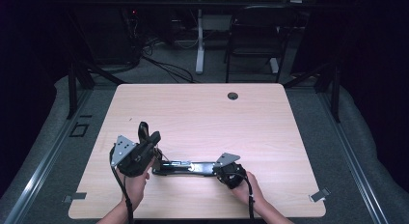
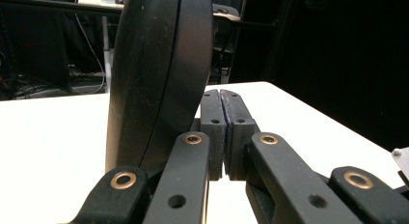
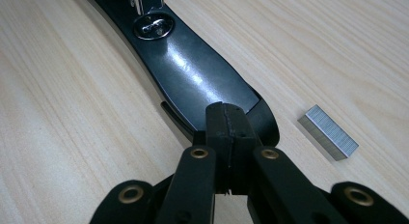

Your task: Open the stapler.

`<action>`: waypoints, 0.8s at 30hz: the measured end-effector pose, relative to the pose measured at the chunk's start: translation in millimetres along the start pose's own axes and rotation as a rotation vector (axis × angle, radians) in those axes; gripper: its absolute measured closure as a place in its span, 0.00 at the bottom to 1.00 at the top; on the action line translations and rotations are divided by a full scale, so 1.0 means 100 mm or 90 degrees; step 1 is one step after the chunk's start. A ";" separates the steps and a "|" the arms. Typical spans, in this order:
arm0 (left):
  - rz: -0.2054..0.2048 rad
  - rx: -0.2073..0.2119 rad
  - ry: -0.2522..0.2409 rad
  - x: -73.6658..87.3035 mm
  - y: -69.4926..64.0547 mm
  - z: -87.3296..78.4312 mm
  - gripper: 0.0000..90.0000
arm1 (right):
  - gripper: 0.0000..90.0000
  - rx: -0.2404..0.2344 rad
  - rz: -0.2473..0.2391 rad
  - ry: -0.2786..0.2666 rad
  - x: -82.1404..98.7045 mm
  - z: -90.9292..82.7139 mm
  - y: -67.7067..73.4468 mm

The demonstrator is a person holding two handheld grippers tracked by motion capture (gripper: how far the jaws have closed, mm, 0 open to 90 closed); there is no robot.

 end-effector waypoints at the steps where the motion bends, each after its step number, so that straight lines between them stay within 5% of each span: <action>1: 0.002 -0.001 0.002 0.00 0.00 0.00 0.99 | 1.00 -0.001 -0.004 0.005 0.00 0.00 0.00; 24: -0.032 -0.062 0.048 0.03 0.34 -0.16 1.00 | 1.00 -0.002 -0.001 0.000 0.00 0.00 -0.01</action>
Point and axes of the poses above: each handheld gripper's, and its own axes: z roughly forward along the jaws, x roughly out of its underside, y roughly to its left, the point moved 4 cm from there along z, roughly forward along the jaws, and after that the axes turned 7 degrees about y, right-handed, at the moved point
